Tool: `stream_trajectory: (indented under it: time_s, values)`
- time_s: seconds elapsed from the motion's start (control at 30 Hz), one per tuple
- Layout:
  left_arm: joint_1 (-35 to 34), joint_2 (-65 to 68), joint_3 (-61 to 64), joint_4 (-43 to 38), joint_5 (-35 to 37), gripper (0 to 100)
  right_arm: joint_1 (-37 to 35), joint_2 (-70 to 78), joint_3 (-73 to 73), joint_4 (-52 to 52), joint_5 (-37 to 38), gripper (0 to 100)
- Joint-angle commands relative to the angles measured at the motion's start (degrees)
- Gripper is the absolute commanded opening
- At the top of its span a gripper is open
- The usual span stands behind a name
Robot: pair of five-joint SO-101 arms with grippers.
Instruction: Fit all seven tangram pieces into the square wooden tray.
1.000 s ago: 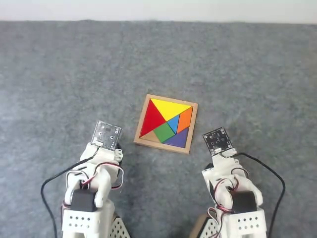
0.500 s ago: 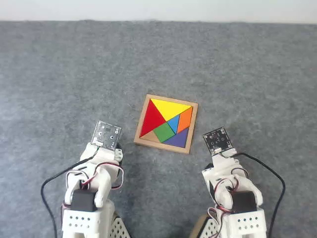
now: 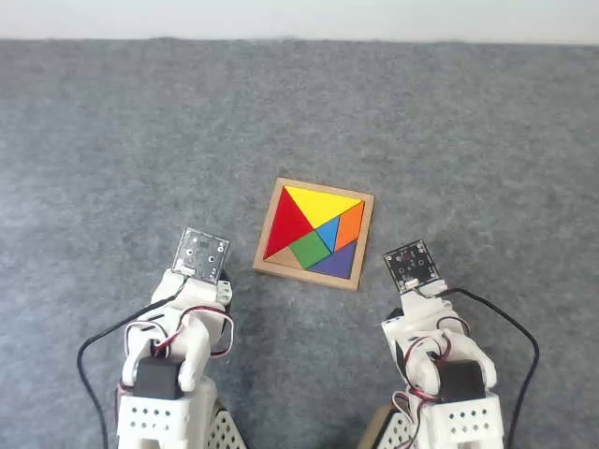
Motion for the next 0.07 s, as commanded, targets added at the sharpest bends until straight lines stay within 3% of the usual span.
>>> stream_trajectory:
  time_s: [0.0,0.03]
  values:
    - [-0.35,-0.88,-0.75,0.35,-0.44,1,0.40,-1.01,0.97,0.31,0.62,0.8]
    - [-0.35,-0.88,-0.75,0.35,-0.44,1,0.40,-1.01,0.97,0.31,0.62,0.8]
